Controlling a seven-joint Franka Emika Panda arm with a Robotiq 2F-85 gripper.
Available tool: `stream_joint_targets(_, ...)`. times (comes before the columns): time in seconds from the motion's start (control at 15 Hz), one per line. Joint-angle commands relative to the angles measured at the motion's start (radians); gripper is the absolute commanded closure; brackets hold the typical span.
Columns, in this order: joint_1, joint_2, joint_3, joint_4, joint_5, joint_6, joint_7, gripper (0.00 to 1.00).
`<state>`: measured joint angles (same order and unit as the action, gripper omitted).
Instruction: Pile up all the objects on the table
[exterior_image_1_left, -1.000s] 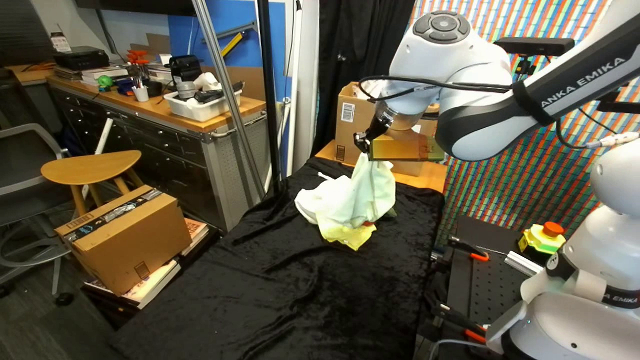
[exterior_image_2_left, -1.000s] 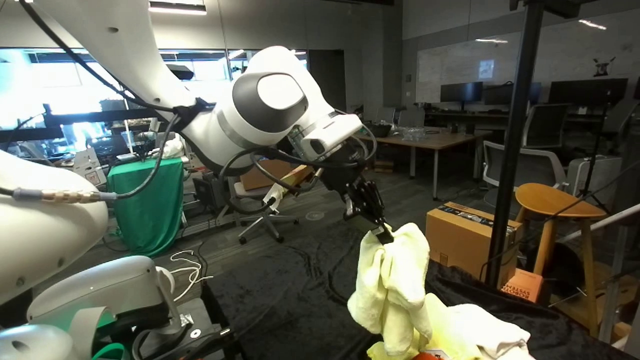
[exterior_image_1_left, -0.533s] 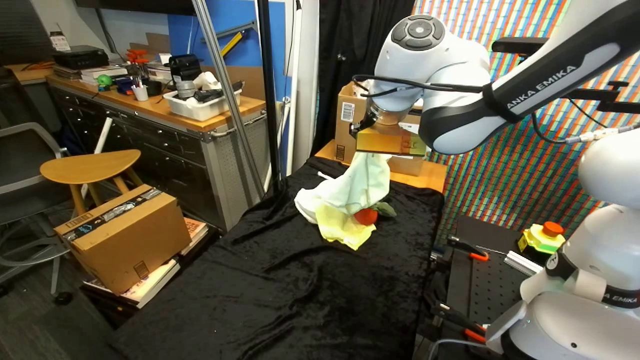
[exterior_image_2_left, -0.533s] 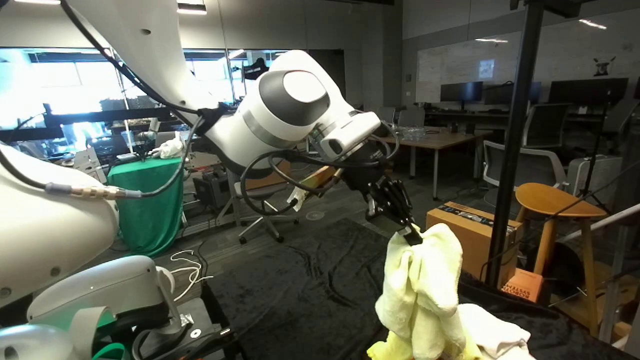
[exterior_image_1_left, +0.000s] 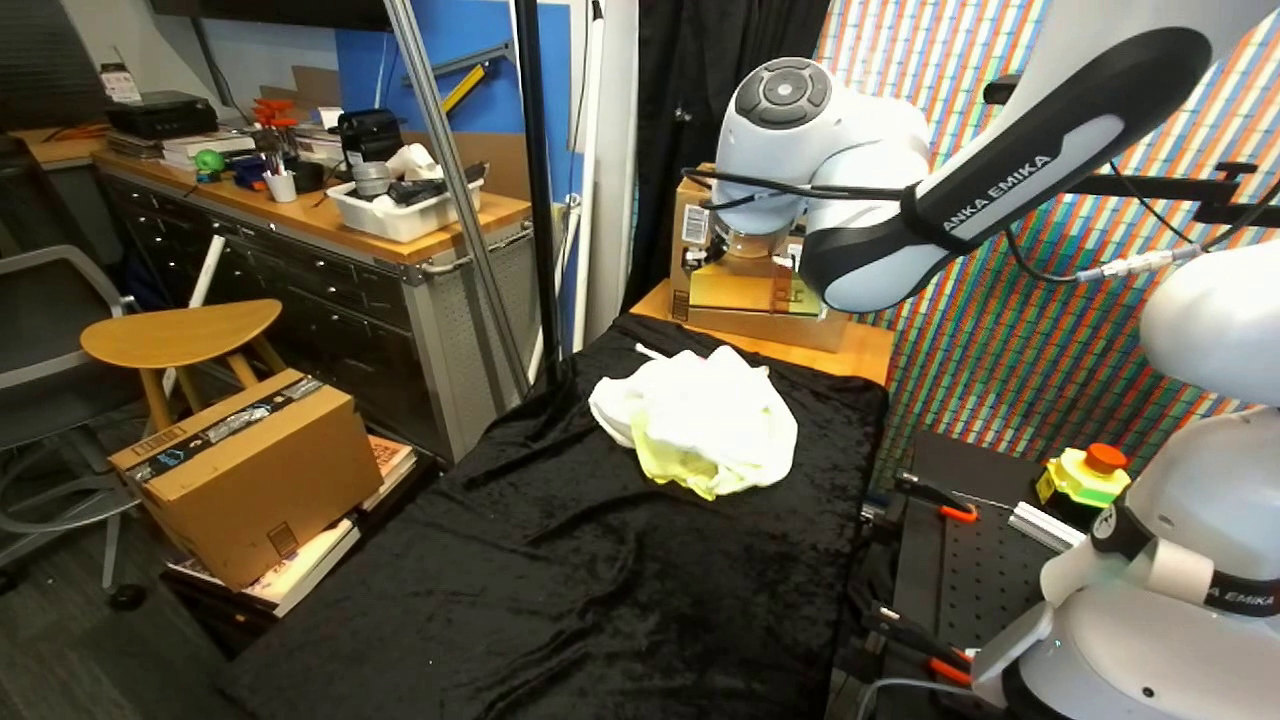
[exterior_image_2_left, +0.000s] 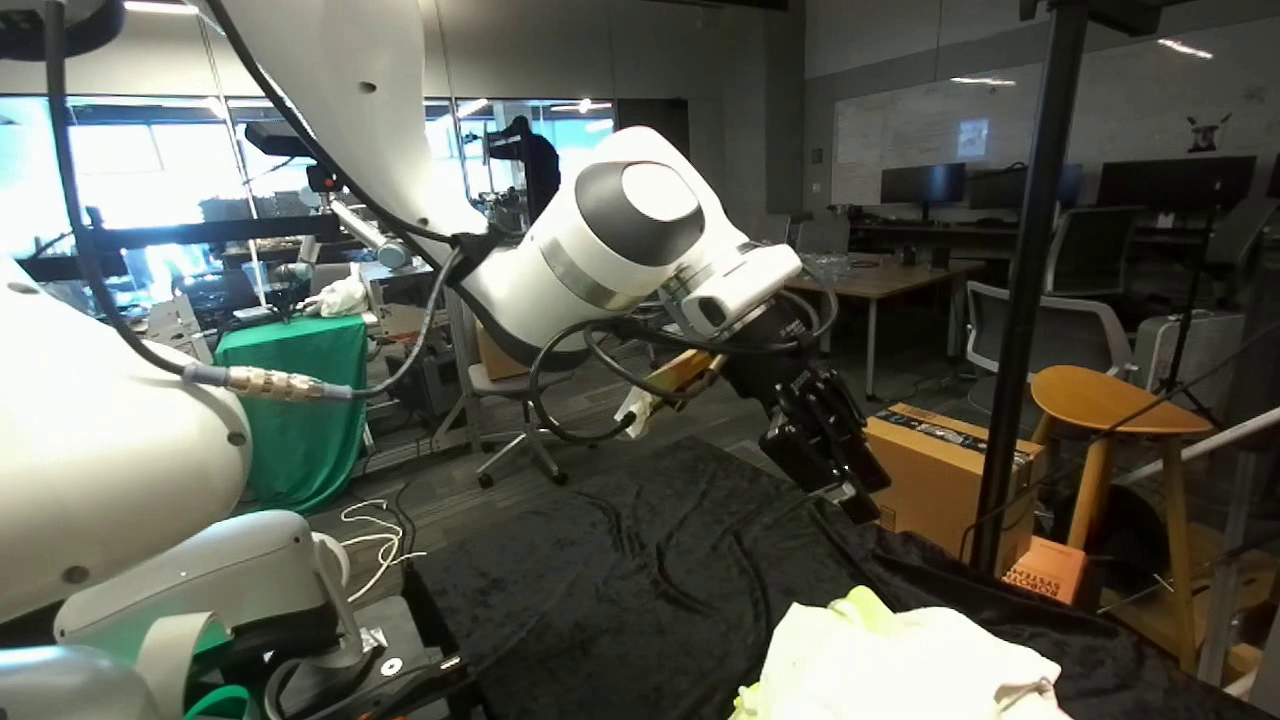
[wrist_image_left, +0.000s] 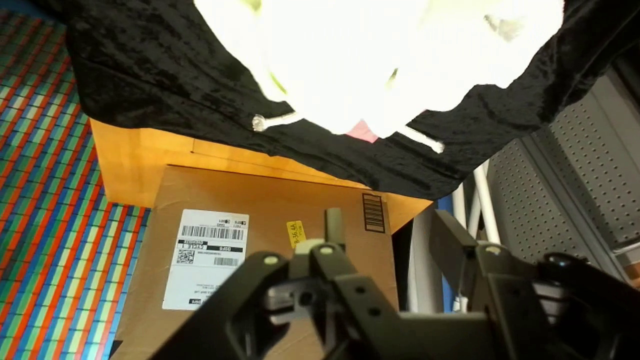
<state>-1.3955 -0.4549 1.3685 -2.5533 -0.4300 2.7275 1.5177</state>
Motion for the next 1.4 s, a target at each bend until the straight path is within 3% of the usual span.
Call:
stream_joint_targets(0.0, -0.068, 0.024, 0.074, 0.028, -0.020, 0.004, -0.020, 0.18)
stream_joint_targets(0.13, -0.082, 0.026, 0.106, 0.027, -0.023, 0.013, -0.036, 0.03)
stream_joint_targets(0.2, -0.070, 0.055, 0.103, 0.020, -0.029, 0.037, -0.072, 0.00)
stream_joint_targets(0.33, -0.054, 0.090, 0.116, 0.006, -0.039, 0.075, -0.138, 0.00)
stream_joint_targets(0.6, 0.067, 0.140, 0.090, -0.046, -0.045, 0.108, -0.234, 0.00)
stream_joint_targets(0.8, 0.191, 0.190, 0.028, -0.098, -0.048, 0.141, -0.312, 0.00)
stream_joint_targets(1.2, 0.513, 0.228, -0.196, -0.223, -0.021, 0.205, -0.538, 0.00)
stream_joint_targets(1.33, 0.580, 0.257, -0.242, -0.203, -0.062, 0.181, -0.592, 0.00)
